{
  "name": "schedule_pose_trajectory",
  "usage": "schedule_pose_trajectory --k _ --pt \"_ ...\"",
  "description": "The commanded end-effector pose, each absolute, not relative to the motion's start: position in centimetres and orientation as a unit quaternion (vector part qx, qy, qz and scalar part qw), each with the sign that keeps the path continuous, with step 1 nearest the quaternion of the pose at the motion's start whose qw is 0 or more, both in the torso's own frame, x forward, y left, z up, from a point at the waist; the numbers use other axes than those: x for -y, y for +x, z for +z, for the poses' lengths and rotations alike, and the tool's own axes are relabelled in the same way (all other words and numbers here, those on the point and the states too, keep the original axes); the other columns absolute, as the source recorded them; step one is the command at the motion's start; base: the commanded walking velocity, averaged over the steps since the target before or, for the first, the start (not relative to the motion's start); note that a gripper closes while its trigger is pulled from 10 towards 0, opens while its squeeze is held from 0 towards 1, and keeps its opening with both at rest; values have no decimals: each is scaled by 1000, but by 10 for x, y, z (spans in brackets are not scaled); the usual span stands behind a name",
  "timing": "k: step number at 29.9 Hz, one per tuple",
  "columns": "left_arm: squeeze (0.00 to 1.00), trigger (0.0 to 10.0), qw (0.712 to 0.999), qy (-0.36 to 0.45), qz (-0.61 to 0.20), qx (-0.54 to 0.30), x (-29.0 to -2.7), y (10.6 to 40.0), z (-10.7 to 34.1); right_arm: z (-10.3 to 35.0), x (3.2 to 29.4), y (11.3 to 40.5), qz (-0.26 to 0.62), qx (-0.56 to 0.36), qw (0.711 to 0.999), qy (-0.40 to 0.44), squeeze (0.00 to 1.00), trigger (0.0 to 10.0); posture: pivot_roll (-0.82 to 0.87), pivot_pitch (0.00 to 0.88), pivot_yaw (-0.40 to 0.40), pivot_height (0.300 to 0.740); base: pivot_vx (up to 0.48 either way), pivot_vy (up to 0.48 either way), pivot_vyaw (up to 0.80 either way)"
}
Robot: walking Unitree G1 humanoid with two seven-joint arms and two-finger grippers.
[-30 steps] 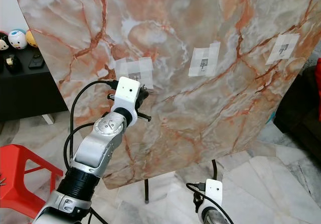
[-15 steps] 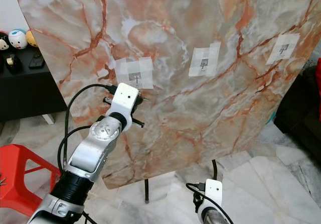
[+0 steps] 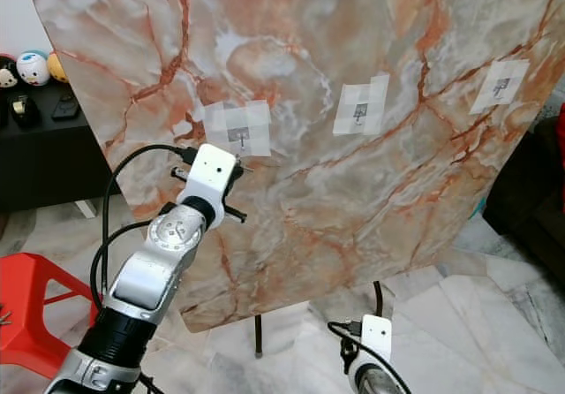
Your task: Hang keys on a hook
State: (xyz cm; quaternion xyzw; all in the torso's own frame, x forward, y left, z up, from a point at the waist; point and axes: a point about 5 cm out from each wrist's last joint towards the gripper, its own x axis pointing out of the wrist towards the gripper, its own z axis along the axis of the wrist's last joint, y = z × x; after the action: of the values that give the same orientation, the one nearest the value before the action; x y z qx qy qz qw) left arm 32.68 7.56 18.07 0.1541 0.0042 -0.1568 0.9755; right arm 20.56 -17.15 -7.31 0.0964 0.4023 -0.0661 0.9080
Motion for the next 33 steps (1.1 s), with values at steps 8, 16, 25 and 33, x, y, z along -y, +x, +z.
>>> schedule_pose_trajectory --k 8,16,25,33 --pt "0 10000 976 152 -154 14 -71 327 193 -72 171 208 -68 -399 909 96 0 10000 96 0 -57 740 0 0 0" --pt "0 10000 972 144 -182 49 -66 321 207 -72 172 207 -69 -399 909 96 0 10000 99 0 -56 740 0 0 0" --pt "0 10000 970 145 -191 47 -64 320 206 -71 171 209 -68 -397 910 95 0 10000 97 0 -56 740 0 0 0" --pt "0 10000 970 140 -195 44 -59 324 205 -72 171 208 -67 -397 910 96 0 10000 95 0 -56 740 0 0 0"
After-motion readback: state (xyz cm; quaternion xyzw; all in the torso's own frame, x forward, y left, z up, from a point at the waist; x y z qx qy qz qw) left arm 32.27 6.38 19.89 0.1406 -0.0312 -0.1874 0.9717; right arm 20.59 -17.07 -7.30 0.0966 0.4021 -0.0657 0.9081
